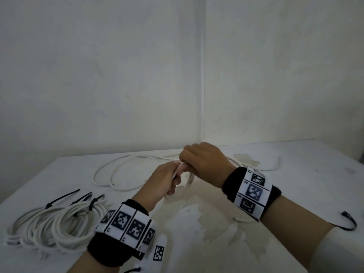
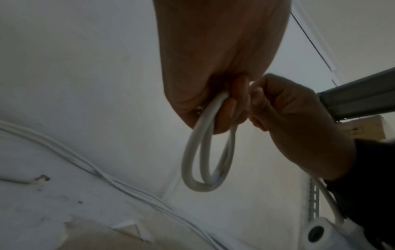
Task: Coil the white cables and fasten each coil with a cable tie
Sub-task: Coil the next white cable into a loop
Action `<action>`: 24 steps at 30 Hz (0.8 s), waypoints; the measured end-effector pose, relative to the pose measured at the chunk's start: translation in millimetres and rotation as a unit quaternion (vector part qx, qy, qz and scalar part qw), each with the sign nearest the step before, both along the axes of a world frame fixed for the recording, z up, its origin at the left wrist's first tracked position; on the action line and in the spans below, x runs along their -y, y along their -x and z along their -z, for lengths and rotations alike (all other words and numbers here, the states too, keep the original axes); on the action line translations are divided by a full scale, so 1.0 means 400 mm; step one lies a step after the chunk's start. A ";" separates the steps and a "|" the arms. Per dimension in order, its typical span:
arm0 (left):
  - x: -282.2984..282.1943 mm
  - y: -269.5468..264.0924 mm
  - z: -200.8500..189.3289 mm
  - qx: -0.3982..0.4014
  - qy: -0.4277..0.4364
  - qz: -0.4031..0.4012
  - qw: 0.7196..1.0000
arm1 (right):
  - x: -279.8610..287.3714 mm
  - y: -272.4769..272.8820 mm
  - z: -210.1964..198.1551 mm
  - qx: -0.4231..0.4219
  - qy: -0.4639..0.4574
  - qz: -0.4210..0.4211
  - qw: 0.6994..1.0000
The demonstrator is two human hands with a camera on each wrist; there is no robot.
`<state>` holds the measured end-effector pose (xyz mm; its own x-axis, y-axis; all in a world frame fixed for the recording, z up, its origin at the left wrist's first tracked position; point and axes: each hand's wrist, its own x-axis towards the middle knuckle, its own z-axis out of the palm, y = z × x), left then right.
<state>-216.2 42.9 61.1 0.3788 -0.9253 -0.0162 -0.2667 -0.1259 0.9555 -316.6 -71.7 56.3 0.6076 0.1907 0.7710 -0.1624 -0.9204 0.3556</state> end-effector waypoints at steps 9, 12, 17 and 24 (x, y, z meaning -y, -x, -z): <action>-0.025 0.005 -0.024 -0.106 0.045 0.027 0.993 | 0.044 0.025 -0.013 0.030 -0.221 0.044 0.974; -0.025 -0.005 -0.041 -0.187 0.118 0.006 0.975 | 0.056 0.035 -0.022 0.045 -0.299 0.068 0.951; -0.025 -0.042 -0.065 -0.259 0.194 -0.029 0.946 | 0.047 0.063 -0.007 0.023 -0.362 0.081 0.929; -0.012 -0.097 -0.069 -0.333 0.251 -0.103 0.903 | 0.036 0.086 0.050 0.024 -0.413 0.071 0.908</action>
<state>-177.5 47.9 88.9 0.6051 -0.7902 0.0974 0.3673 0.3856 0.8464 -351.0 -86.2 36.3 0.5421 -0.5428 0.6415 -0.2979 -0.8380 -0.4572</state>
